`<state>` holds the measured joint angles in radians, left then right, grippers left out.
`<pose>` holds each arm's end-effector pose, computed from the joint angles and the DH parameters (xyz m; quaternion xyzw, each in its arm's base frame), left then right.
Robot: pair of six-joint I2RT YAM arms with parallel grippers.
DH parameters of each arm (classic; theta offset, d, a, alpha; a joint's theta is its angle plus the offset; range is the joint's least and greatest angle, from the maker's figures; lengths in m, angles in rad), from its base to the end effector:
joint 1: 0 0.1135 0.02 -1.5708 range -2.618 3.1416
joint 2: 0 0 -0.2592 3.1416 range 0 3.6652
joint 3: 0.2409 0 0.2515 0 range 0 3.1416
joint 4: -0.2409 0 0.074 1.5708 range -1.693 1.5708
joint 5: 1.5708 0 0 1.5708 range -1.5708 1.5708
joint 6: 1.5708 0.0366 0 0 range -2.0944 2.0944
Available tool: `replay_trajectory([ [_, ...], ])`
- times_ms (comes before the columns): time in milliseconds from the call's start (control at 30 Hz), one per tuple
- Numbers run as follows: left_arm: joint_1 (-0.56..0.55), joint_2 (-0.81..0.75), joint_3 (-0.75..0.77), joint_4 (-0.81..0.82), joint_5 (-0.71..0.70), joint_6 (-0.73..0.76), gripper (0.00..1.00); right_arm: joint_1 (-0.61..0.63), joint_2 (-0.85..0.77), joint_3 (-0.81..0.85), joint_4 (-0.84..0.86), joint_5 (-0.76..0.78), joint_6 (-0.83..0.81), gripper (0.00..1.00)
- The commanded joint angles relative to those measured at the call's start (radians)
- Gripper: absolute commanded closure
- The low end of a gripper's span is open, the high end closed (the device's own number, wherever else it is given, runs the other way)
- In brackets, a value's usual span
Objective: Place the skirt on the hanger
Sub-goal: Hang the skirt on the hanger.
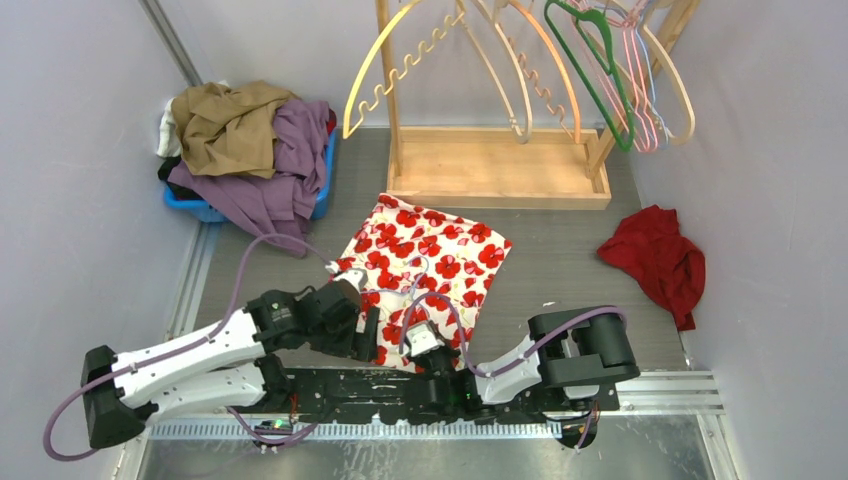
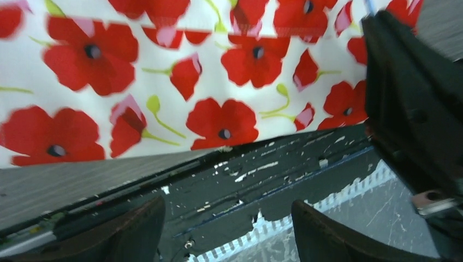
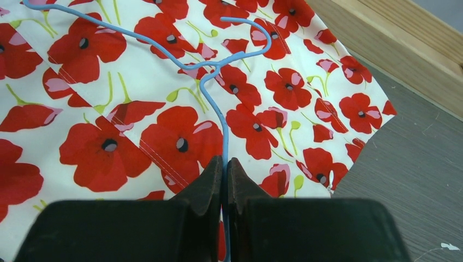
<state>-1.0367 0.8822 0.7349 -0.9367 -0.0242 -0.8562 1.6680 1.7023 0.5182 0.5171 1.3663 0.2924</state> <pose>0.0809 -0.1350 0.2394 0.0846 0.9668 -0.1887 0.1504 0.0099 0.2679 0.1165 -0.2300 0.7141 -0.0349 0.6603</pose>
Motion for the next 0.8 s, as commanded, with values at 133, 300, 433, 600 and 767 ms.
replay_trajectory([
  [133, -0.103, 0.084, -0.149, 0.292, -0.086, -0.183, 0.17, -0.013, -0.005, 0.000, 0.128, 0.044, -0.098, 0.99],
  [300, -0.102, 0.163, -0.176, 0.399, -0.195, -0.204, 0.20, -0.025, -0.023, -0.013, 0.144, 0.051, -0.113, 0.99],
  [433, -0.099, 0.183, -0.189, 0.422, -0.270, -0.227, 0.20, -0.025, -0.044, -0.020, 0.121, 0.057, -0.098, 0.99],
  [600, -0.076, 0.215, -0.238, 0.489, -0.270, -0.242, 0.21, -0.025, -0.065, -0.026, 0.089, 0.057, -0.065, 0.99],
  [767, -0.075, 0.282, -0.281, 0.556, -0.219, -0.255, 0.47, -0.025, -0.067, -0.027, 0.071, 0.058, -0.044, 0.99],
])
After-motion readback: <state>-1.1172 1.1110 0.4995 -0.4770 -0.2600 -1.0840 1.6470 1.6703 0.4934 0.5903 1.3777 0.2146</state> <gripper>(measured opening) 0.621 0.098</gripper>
